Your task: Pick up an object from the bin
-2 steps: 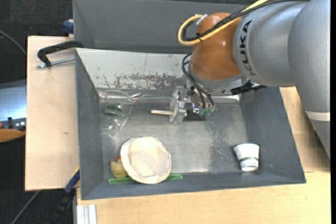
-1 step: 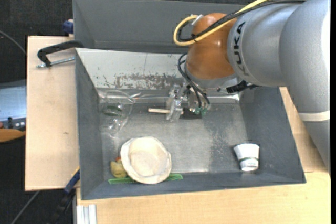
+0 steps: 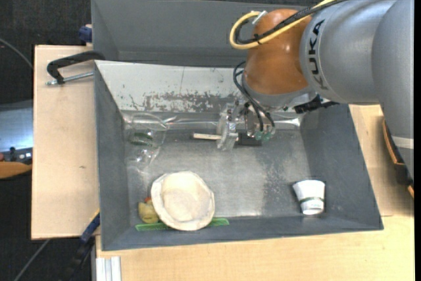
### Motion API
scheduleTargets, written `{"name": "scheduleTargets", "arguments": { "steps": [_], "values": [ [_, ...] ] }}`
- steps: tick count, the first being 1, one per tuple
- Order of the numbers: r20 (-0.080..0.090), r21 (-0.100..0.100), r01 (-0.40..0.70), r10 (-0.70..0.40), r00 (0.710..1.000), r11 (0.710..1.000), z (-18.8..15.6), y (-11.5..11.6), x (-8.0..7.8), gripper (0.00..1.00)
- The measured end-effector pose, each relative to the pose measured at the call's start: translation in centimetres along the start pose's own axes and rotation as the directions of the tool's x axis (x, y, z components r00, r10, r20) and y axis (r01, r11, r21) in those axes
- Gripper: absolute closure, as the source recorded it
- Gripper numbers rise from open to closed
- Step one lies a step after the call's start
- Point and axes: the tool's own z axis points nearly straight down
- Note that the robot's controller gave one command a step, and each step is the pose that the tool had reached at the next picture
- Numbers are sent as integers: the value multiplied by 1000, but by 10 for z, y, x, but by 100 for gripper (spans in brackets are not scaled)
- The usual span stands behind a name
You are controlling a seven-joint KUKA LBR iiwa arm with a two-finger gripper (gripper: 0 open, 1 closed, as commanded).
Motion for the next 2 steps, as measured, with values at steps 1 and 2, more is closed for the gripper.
{"name": "scheduleTargets", "arguments": {
  "steps": [1, 2],
  "values": [
    [8, -1, 0, 0, 1000, 1000, -18, -2, -1, 100],
    [6, -3, -98, 98, 995, 995, 31, 9, 4, 100]
  ]
}}
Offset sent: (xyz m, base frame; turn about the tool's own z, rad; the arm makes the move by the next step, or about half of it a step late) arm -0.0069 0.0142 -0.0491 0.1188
